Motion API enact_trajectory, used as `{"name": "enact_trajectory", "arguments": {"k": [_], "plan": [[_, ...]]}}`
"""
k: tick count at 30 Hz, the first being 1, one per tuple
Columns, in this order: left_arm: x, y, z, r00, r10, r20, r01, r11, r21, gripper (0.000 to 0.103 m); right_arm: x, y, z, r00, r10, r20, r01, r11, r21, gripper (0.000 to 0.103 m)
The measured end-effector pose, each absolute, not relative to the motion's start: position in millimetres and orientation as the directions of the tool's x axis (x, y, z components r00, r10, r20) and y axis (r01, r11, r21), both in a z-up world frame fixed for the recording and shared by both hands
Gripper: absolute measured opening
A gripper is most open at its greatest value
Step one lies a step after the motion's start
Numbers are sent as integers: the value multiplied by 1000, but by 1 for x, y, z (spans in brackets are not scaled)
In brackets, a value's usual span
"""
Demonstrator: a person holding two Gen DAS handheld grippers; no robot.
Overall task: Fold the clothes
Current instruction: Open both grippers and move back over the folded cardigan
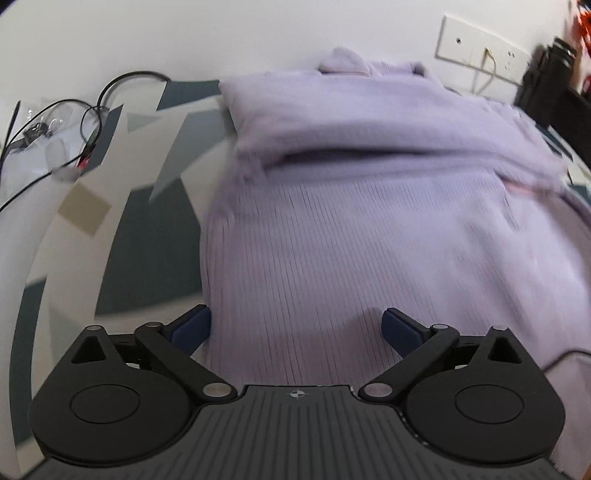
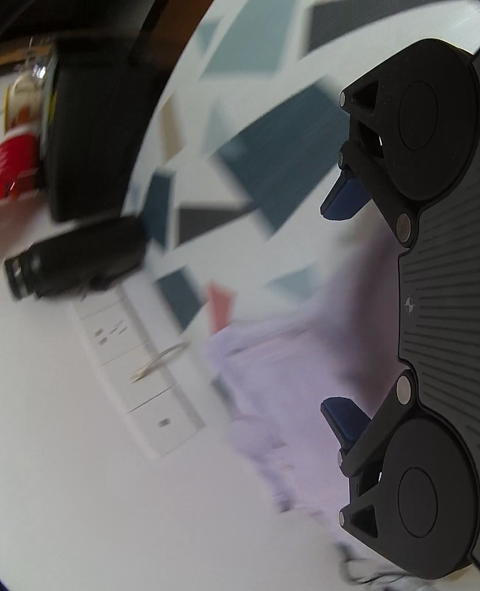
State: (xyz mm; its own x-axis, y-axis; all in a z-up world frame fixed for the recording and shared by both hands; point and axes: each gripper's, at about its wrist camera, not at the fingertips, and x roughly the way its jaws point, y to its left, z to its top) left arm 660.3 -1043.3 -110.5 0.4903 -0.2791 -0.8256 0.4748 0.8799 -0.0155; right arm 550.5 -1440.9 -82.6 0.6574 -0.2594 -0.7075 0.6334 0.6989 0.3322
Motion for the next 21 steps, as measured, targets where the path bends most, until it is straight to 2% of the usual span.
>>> {"name": "enact_trajectory", "arguments": {"k": [4, 8, 14, 21], "plan": [[635, -1043, -112, 515, -270, -814, 473, 881, 7, 102, 516, -1418, -102, 554, -288, -781, 636, 752, 174, 102], [622, -1045, -111, 520, -246, -818, 461, 887, 26, 103, 498, -1406, -115, 496, -254, -830, 610, 782, 126, 102], [606, -1042, -111, 537, -228, -812, 440, 897, 39, 103, 483, -1393, -124, 464, -267, -844, 580, 813, 61, 102], [597, -1042, -108, 534, -191, -824, 412, 909, 56, 103, 472, -1386, -126, 516, -290, -806, 550, 834, 52, 102]]}}
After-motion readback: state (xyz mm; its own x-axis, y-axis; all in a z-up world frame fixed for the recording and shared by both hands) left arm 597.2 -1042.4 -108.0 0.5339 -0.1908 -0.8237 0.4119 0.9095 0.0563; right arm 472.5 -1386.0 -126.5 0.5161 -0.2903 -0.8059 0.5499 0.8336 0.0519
